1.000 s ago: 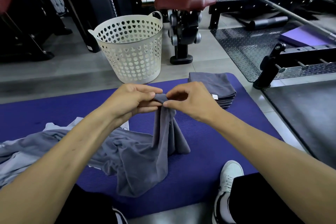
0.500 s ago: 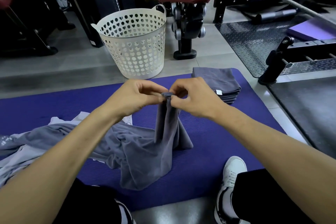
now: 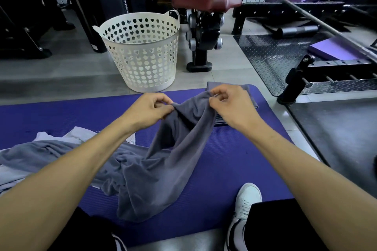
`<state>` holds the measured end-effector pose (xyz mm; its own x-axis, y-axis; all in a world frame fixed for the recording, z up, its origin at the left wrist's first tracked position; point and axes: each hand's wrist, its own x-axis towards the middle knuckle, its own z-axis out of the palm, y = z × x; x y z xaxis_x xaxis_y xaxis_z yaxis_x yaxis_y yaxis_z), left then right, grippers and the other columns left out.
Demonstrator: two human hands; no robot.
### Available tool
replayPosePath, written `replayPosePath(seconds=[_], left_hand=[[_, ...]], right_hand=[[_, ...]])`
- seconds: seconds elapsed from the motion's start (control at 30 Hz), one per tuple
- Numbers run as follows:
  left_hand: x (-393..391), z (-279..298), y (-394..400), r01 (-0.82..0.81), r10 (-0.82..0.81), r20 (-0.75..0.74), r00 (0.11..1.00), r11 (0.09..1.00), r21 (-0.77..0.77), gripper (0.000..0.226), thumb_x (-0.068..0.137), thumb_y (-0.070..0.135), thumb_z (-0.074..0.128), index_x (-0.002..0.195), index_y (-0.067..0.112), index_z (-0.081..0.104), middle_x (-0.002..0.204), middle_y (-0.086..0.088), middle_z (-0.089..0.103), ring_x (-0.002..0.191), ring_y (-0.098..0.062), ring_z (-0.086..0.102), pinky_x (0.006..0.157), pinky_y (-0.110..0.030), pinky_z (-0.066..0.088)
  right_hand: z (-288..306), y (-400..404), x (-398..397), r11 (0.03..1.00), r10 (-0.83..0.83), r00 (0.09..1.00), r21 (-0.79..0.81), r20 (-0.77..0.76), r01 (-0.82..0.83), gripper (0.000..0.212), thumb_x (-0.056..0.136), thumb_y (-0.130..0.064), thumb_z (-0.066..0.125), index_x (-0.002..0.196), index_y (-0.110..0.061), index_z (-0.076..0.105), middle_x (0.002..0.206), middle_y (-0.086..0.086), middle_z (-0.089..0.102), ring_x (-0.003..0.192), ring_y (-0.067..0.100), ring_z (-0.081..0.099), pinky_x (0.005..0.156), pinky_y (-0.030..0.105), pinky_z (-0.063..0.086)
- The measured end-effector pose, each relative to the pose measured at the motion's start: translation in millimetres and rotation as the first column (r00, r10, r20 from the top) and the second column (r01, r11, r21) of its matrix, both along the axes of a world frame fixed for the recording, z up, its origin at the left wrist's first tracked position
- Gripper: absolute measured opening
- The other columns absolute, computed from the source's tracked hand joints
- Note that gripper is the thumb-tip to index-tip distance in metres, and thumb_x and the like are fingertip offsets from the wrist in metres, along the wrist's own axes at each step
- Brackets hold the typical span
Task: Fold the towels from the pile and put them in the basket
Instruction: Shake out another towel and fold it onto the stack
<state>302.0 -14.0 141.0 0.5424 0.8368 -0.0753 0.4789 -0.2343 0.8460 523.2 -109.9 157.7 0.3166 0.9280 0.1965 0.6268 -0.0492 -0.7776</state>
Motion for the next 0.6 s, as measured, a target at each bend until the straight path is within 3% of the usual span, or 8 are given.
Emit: replayPosePath(seconds=[0.07,0.17,0.3,0.43,0.53,0.6], left_hand=[[6,18,-6,0.06,-0.06,0.016,0.998,0.998,0.03,0.009,0.093,0.013,0.065,0.088,0.015,0.072,0.068,-0.013,0.06,0.066,-0.019,0.049,0.069,-0.033,0.039],[11,35,-17,0.151,-0.152,0.04,0.988,0.988,0.023,0.013,0.095,0.015,0.064,0.088,0.018,0.076,0.08,-0.021,0.069,0.067,-0.024,0.054,0.065,-0.039,0.044],[12,43,-22,0.109,-0.11,0.087,0.99,0.994,0.025,0.012,0.093,0.014,0.066,0.09,0.014,0.077,0.085,-0.015,0.074,0.07,-0.016,0.06,0.069,-0.033,0.048],[7,45,-26,0.098,-0.088,0.133,0.987,0.993,-0.069,0.009,0.091,0.011,0.068,0.089,0.011,0.077,0.086,-0.008,0.076,0.074,-0.008,0.066,0.072,-0.022,0.054],[6,43,-30,0.106,-0.095,0.139,0.986,0.992,-0.074,0.008,0.09,0.011,0.07,0.091,0.007,0.076,0.084,-0.009,0.076,0.073,-0.008,0.066,0.071,-0.019,0.054],[7,39,-31,0.087,-0.079,0.136,0.988,0.995,-0.055,0.005,0.091,0.012,0.069,0.091,0.01,0.074,0.077,-0.003,0.073,0.07,-0.008,0.063,0.071,-0.02,0.052]], right_hand=[[-2,1,-1,1.0,-0.005,0.999,-0.017,0.034,0.005,0.016,0.09,-0.012,0.065,0.102,-0.016,0.073,0.078,-0.007,0.068,0.07,-0.002,0.061,0.062,0.007,0.047],[1,1,-13,0.994,0.108,0.994,0.026,-0.033,-0.108,0.016,0.09,-0.013,0.067,0.104,-0.016,0.076,0.09,-0.008,0.072,0.085,0.003,0.068,0.079,0.015,0.053],[6,-6,-28,0.963,0.268,0.963,0.045,-0.041,-0.266,0.02,0.09,-0.018,0.07,0.109,-0.017,0.076,0.1,-0.009,0.075,0.091,-0.001,0.068,0.084,0.017,0.053],[6,-12,-31,0.96,0.277,0.96,0.047,-0.048,-0.275,0.022,0.083,-0.024,0.078,0.105,-0.019,0.077,0.093,-0.01,0.076,0.085,0.004,0.07,0.08,0.021,0.055],[5,-13,-37,0.971,0.228,0.973,0.08,-0.039,-0.224,0.012,0.084,-0.015,0.075,0.095,-0.015,0.079,0.084,-0.009,0.075,0.076,0.0,0.068,0.071,0.013,0.052],[6,-11,-39,0.98,0.178,0.983,0.101,-0.05,-0.172,0.011,0.083,-0.01,0.072,0.09,-0.016,0.079,0.078,-0.007,0.075,0.072,0.003,0.068,0.067,0.016,0.053]])
